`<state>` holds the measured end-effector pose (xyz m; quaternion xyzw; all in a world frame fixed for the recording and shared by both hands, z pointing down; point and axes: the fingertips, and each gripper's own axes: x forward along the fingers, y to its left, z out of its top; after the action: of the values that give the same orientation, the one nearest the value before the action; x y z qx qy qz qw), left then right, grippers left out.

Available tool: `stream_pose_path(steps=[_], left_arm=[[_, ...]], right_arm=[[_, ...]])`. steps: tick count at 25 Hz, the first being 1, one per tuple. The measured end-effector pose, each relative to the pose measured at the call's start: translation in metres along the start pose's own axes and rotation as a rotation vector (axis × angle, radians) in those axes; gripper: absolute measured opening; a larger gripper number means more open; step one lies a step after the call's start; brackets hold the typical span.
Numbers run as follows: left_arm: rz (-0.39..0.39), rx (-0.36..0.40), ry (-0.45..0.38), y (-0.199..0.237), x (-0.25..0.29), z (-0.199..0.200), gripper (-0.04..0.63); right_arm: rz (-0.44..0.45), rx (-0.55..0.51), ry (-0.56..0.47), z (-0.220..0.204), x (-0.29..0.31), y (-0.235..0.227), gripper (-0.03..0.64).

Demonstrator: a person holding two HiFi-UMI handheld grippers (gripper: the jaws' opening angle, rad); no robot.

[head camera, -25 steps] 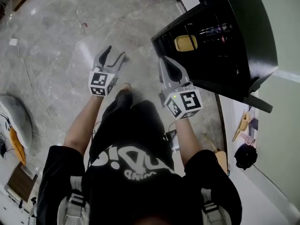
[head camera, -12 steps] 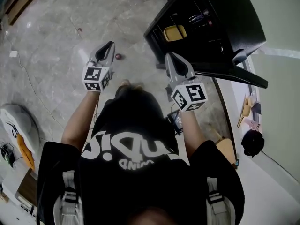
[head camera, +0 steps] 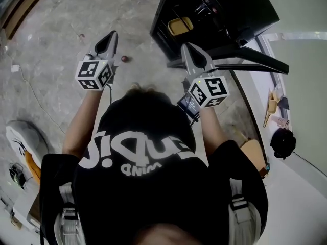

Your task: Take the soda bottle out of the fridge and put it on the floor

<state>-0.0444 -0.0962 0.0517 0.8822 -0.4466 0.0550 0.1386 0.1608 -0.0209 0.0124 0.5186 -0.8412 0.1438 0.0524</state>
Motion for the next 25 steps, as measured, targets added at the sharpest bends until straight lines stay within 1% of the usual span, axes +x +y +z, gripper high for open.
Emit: stream_pose_path(steps=[4,9,11,15,19,22,25], left_arm=[[-0.046,0.003,0.001,-0.019,-0.004,0.011,0.002],[-0.104,0.002,0.021,-0.039,-0.016,0.009,0.002],[-0.114,-0.002,0.022,-0.044,-0.021,0.009,0.002],[-0.108,-0.001,0.016,-0.051,-0.029,0.007,0.002],[-0.094,0.021,0.011,-0.060,-0.034,0.004,0.002],[-0.088,0.033,0.006,-0.062,-0.036,0.003,0.002],[-0.083,0.060,-0.003,-0.064,-0.039,0.003,0.002]], right_arm=[[-0.029,0.008,-0.019,-0.001,-0.016,-0.011,0.000],[-0.093,0.029,-0.038,-0.002,-0.037,-0.026,0.000],[-0.109,0.027,-0.045,-0.001,-0.043,-0.029,0.000],[-0.125,0.023,-0.050,-0.001,-0.051,-0.028,0.000],[-0.108,0.000,-0.017,-0.013,-0.055,-0.019,0.000],[-0.131,-0.003,-0.010,-0.021,-0.056,-0.017,0.000],[-0.151,-0.011,-0.014,-0.028,-0.052,-0.011,0.000]])
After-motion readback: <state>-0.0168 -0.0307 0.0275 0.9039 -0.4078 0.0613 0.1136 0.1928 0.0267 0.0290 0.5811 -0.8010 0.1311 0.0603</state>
